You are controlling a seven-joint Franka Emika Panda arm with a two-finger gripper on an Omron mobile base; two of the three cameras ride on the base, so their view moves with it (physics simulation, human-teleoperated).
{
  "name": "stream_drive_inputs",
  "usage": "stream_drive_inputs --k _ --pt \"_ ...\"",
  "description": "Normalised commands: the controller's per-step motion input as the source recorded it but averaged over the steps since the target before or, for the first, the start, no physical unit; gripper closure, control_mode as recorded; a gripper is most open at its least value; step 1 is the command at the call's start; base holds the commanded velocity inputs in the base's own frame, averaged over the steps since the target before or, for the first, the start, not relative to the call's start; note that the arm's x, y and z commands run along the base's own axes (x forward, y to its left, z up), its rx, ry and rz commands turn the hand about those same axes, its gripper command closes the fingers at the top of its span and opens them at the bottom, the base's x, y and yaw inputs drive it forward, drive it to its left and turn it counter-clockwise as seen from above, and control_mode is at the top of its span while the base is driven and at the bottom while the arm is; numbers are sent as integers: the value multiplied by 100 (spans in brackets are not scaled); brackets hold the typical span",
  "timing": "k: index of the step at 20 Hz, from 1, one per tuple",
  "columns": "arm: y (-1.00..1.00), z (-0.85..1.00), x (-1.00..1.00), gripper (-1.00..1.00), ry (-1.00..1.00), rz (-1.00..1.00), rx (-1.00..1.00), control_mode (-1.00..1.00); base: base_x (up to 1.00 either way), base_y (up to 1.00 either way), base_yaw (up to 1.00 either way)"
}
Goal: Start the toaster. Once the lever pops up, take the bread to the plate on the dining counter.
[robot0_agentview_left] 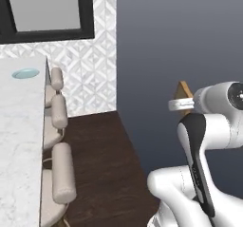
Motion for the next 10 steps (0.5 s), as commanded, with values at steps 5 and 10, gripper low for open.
stream_drive_inputs --k 5,10 --pt "0 0 0 100 0 0 0 100 100 -52 33" --pt "0 0 0 100 0 0 0 100 100 -47 22"
